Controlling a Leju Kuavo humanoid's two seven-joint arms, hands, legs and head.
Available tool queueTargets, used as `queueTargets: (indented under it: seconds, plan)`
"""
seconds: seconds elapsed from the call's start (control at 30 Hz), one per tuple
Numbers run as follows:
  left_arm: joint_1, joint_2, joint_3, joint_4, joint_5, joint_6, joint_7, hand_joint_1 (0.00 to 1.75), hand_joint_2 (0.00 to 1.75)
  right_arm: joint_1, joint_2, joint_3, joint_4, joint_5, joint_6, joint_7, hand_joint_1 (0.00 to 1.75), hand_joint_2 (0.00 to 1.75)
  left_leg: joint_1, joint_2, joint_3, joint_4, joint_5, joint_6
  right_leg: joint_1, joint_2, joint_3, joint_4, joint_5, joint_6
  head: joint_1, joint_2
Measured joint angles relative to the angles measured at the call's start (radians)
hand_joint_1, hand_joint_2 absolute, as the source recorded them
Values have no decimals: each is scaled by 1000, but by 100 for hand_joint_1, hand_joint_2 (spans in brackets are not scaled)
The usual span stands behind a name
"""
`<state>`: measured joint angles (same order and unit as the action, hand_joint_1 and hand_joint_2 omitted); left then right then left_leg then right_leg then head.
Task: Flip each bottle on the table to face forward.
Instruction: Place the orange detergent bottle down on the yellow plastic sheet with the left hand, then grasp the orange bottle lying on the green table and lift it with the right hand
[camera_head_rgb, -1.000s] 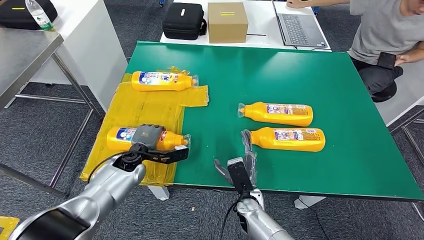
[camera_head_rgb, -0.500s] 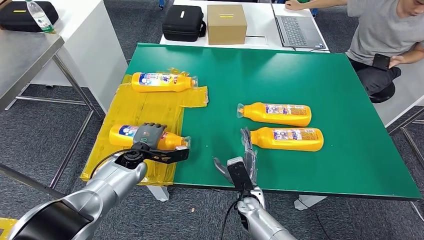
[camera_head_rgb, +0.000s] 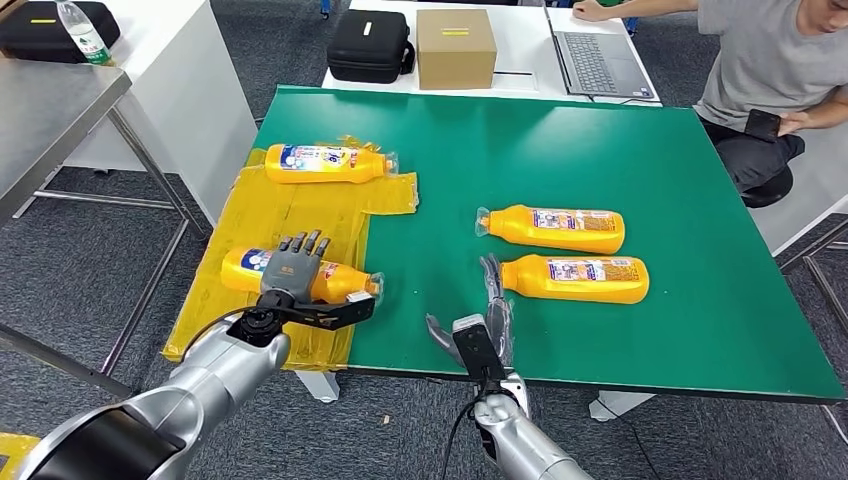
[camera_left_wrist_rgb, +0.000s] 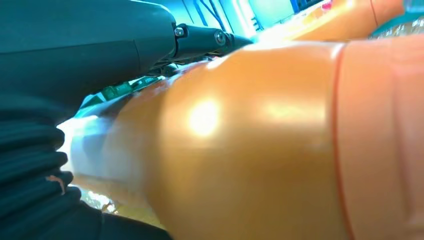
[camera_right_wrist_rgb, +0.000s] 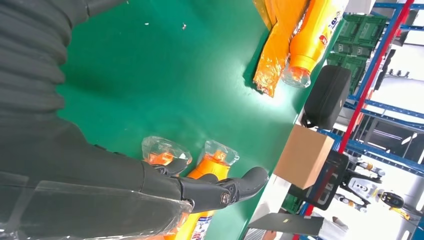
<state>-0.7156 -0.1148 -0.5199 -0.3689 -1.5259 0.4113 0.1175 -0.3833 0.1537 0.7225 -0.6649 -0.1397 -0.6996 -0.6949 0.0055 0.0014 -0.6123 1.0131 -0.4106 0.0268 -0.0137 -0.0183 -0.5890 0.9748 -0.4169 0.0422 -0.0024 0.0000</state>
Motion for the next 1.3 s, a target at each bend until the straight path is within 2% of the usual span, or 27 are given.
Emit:
queueTargets:
  seconds: [0.13,0.3,0.47,0.6,0.8,0.9,1.03,1.17,1.3]
  plan:
    - [23,-3,-20,0,-5,121,1,0,0,0,0,0,0,13,0,0,0,175,0,0,-3,0,1,0,0,0,-3,0,1,0,0,0]
    - [32,-16,-28,-4,36,150,-49,0,0,1,2,0,0,28,0,0,0,175,0,0,-6,1,1,0,0,0,-7,0,1,1,0,0]
    - [43,-44,-44,-92,132,77,-166,0,0,13,1,-3,-7,56,0,0,0,175,0,0,-9,1,1,0,0,0,-9,0,1,1,0,0]
    - [59,-56,-69,-181,161,27,-179,0,0,22,-1,-8,-15,61,0,0,0,175,0,1,-10,1,1,0,0,1,-10,0,1,1,0,0]
    - [75,-54,-98,-258,183,4,-193,0,0,25,-5,-10,-19,62,0,0,0,175,0,1,-10,1,1,0,0,1,-10,0,1,1,0,0]
    - [96,-41,-138,-352,207,-22,-222,0,0,32,-9,-11,-29,63,0,0,0,175,0,1,-10,1,1,0,0,0,-10,0,1,1,0,0]
    - [140,9,-215,-571,214,-42,-188,0,0,45,-15,-26,-48,91,0,-1,0,175,0,1,-11,1,1,0,0,1,-11,0,1,1,0,0]
    - [168,65,-249,-704,196,2,-150,0,0,48,-15,-43,-75,128,0,-1,0,175,0,3,-11,1,1,0,0,3,-13,0,1,1,0,0]
    - [180,100,-260,-772,194,28,-142,0,0,52,-10,-49,-95,140,0,-1,0,175,0,5,-11,1,1,0,1,3,-13,1,1,0,0,0]
